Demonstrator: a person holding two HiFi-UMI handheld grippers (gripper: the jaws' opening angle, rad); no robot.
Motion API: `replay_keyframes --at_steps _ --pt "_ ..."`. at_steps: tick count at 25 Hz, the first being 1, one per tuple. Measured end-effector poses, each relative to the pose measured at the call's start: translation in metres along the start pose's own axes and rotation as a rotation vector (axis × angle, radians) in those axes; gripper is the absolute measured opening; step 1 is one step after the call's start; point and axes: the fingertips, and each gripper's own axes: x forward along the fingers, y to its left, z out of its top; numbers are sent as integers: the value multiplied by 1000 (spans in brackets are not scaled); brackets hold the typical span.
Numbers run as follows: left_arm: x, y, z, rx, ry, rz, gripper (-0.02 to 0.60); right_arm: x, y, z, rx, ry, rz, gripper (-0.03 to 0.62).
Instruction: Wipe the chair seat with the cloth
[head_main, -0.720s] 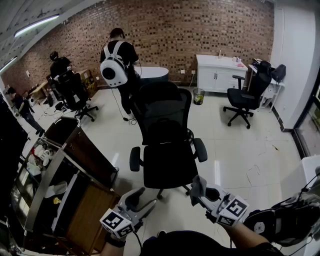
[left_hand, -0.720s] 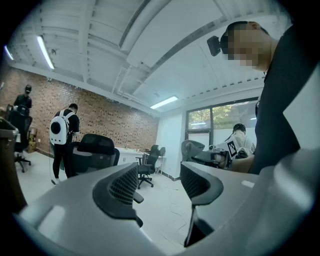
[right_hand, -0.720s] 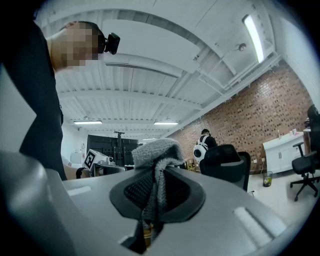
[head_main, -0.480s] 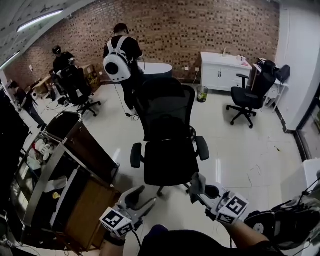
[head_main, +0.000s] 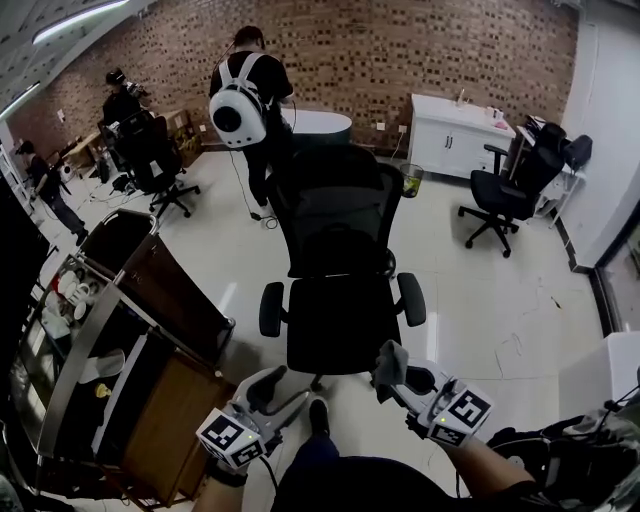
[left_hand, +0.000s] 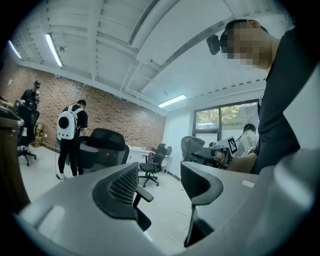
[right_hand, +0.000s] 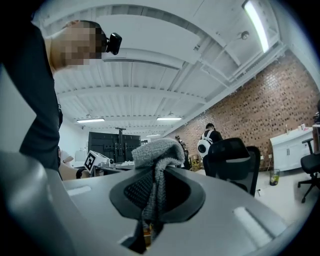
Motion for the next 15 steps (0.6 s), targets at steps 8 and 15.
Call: replay_keyframes --at_steps 8,15 --pt "67 113 11 -22 15 -58 290 97 -86 -11 19 41 -60 31" --pt "104 225 16 -58 67 -114 290 203 -145 -20 31 50 -100 31"
